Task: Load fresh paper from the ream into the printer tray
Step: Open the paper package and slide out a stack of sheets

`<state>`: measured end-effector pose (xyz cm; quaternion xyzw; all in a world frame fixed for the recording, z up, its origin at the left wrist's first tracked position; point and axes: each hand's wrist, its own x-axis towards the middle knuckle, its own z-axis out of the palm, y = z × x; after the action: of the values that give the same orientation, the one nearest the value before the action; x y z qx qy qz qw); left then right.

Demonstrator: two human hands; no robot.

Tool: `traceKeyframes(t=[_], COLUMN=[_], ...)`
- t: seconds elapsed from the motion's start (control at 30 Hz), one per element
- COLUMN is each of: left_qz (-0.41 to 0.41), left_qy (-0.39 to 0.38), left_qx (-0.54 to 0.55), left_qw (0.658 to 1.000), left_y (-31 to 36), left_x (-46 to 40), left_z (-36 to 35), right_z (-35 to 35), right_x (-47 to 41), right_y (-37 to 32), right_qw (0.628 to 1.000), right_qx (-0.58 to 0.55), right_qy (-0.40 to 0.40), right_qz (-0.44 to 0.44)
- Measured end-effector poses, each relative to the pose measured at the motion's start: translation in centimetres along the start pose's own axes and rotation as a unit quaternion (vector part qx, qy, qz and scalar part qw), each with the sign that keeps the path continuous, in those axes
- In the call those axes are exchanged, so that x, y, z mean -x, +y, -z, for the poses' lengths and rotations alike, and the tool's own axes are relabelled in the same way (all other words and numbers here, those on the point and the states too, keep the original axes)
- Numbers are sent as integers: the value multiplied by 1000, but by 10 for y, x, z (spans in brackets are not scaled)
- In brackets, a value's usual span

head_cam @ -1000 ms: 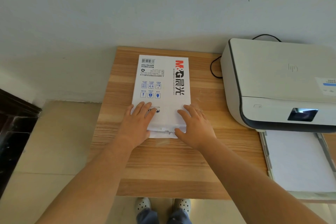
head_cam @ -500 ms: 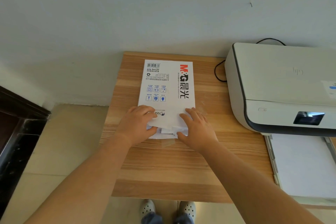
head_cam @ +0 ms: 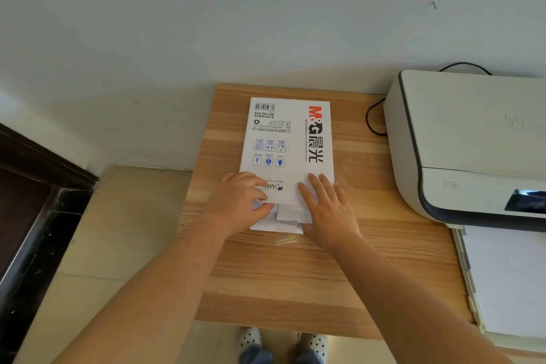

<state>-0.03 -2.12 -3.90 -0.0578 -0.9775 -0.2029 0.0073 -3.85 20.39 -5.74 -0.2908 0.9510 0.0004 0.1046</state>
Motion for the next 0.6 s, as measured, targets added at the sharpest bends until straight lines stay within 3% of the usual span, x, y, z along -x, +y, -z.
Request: traceKeyframes(t=[0.6], left_qz=[12], left_qy=[-1], left_qx=[-4], left_qw=[1000], left_y=[7], left_x=[-7], left_z=[11], right_z=[5], right_x=[10], right_y=[-5], right_qw=[995], right_qx=[-50], right_qy=[85], right_qz=[31])
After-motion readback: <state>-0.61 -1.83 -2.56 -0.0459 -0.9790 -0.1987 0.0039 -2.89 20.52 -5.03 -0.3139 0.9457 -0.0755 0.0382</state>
